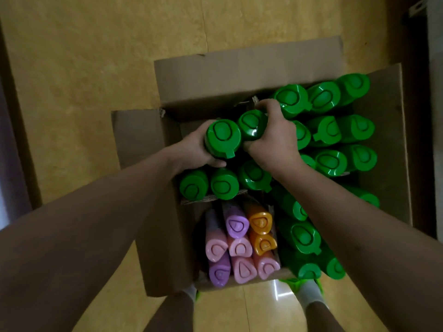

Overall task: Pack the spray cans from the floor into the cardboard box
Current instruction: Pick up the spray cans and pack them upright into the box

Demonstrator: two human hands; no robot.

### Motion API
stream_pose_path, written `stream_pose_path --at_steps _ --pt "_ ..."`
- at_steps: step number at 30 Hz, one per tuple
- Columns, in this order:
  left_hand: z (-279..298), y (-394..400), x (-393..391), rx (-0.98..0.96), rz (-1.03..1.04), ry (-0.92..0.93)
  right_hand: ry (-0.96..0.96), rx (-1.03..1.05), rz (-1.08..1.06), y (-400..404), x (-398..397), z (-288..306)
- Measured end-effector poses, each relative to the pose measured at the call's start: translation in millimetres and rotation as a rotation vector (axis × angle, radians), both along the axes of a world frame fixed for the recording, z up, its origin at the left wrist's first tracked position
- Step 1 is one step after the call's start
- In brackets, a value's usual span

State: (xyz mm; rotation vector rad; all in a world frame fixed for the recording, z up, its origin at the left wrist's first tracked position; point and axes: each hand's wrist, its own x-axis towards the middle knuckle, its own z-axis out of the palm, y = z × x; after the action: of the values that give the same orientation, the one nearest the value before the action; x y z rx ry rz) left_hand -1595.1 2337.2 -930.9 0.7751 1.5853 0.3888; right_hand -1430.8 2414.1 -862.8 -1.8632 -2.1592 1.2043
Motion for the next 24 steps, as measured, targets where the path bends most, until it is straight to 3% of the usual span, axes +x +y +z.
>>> stream_pose_path --at_steps 4,9,15,19,24 --pt "2 0 -3 -0.052 -0.093 -0.001 -0.064 -0.003 0.096 3 -3 1" --pt "6 5 -9 -0.143 -0.168 0.038 -0.217 0.004 0.364 4 -6 12" --pt "21 9 -20 -0.228 -0.174 -0.087 -0.352 0.016 0.588 13 -5 28" --pt "14 5 -15 -0.228 -0.012 -0.069 -0.399 -0.022 0.629 11 -8 33" --pt "16 -11 -10 -0.168 0.399 -0.067 -0.45 -0.049 0.703 3 -10 40"
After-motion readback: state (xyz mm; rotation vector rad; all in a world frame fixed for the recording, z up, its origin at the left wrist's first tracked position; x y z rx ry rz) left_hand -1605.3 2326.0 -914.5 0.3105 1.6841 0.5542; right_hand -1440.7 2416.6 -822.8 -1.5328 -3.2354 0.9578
